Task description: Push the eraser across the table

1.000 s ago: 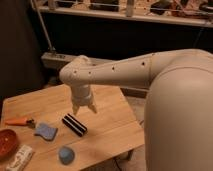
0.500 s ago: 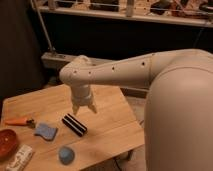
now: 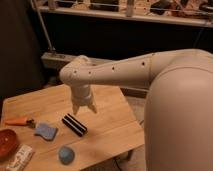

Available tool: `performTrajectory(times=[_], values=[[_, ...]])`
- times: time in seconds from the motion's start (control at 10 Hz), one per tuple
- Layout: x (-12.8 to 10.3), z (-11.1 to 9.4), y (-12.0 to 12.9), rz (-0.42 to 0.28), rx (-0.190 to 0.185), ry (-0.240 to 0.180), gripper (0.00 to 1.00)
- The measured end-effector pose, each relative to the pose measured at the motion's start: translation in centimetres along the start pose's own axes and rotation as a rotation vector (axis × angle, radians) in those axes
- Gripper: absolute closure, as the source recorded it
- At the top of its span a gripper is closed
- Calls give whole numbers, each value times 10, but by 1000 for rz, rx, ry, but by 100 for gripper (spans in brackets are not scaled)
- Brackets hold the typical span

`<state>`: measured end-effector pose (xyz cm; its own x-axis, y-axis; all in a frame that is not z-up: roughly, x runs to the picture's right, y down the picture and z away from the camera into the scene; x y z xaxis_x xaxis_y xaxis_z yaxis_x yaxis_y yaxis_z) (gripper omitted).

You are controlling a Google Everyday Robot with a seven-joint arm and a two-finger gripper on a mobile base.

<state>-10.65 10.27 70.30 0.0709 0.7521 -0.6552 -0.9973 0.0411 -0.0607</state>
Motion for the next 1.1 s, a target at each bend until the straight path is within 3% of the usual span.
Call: performTrajectory(times=[0.9, 1.0, 1.1], values=[[1, 2, 0, 0, 1, 4, 35], [6, 9, -1, 4, 6, 21, 35], [21, 31, -1, 13, 26, 70, 35]])
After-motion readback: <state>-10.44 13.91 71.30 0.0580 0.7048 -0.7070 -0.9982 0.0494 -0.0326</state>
